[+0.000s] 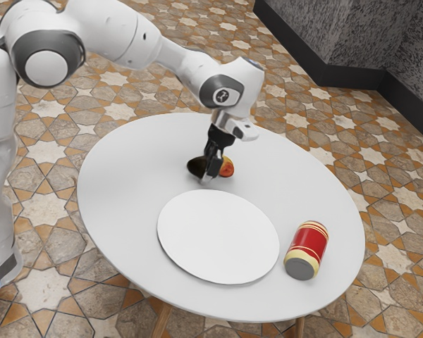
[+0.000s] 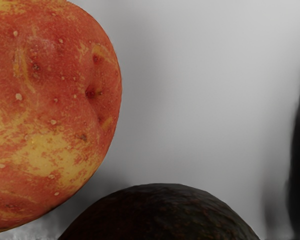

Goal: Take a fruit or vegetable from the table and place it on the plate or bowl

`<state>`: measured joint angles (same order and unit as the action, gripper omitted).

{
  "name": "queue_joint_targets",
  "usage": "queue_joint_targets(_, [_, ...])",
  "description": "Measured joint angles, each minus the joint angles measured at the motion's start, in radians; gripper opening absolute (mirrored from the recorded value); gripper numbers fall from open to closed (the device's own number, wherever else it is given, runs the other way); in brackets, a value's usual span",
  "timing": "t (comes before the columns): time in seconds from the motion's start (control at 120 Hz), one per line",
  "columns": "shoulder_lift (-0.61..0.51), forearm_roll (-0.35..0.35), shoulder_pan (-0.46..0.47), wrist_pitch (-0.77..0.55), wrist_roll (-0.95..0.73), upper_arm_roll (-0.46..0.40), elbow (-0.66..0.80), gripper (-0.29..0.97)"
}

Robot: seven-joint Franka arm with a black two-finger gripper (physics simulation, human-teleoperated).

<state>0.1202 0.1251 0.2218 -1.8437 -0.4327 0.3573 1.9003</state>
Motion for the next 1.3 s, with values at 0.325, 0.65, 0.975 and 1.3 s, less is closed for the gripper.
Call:
queue_joint_targets(0.325, [-0.075,-0.006,0.159,0.021,0.003,-0.008,-0.010,0.34])
queue_joint_targets(0.65, [-0.055,-0.008,0.294,0.014,0.028,-0.015,-0.040,0.31])
queue_joint_targets(0.975, [0.006,-0.008,0.292,0.012,0.044,-0.023,-0.120,0.34])
queue_joint_targets(1.3, [0.059,0.003,0.280,0.013,0.035,-0.023,-0.174,0.64])
